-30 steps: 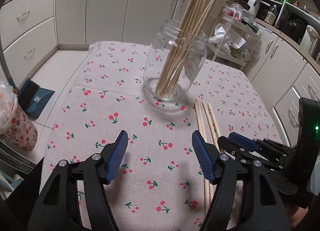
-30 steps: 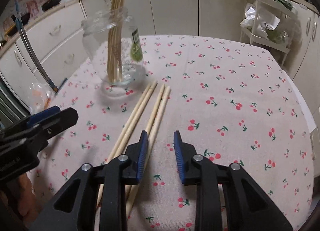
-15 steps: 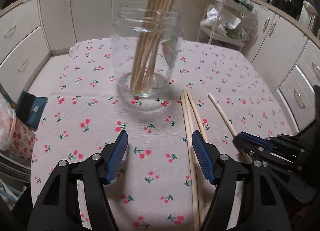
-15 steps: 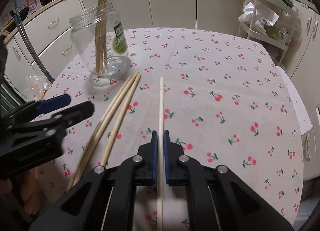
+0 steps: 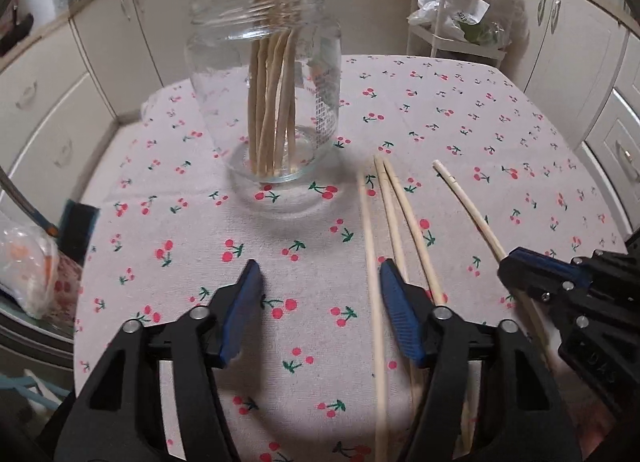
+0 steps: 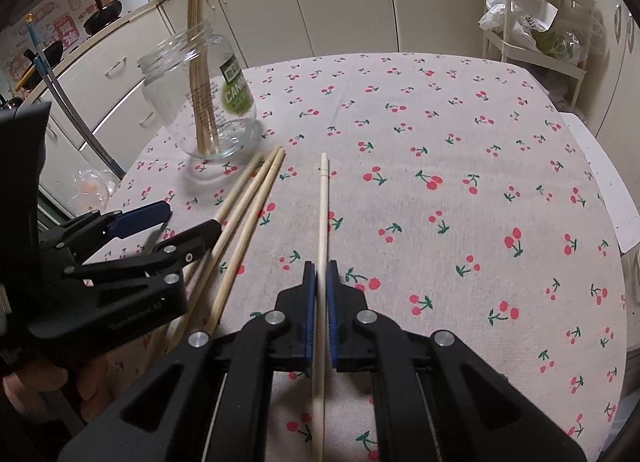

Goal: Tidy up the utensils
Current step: 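Lower both open grippers to the loose chopsticks and close each on one, then lift both chopsticks up over the glass jar while holding them upright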

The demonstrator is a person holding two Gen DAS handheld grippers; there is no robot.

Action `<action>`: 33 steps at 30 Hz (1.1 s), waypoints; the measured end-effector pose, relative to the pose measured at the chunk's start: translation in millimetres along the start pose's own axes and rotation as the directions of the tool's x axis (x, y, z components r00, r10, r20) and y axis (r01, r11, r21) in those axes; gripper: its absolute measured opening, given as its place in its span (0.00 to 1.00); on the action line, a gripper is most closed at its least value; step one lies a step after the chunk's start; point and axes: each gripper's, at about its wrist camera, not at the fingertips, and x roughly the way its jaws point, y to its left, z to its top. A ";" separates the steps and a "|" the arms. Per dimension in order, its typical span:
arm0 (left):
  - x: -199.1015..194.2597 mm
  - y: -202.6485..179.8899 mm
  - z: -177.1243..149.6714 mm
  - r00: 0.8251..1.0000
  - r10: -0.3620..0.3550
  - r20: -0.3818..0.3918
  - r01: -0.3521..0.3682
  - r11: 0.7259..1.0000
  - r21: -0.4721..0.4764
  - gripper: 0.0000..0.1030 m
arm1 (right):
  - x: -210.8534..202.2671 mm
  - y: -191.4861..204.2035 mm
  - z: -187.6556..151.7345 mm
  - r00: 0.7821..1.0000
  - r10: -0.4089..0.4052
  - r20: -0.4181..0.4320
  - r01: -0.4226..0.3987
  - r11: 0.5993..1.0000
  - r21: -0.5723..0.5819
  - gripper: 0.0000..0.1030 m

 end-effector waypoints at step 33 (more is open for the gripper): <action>23.6 19.7 41.1 0.995 -0.094 -0.046 0.094 0.995 -0.015 0.05 | 29.7 7.9 45.7 0.998 -0.035 -0.043 0.031 0.995 -0.091 0.06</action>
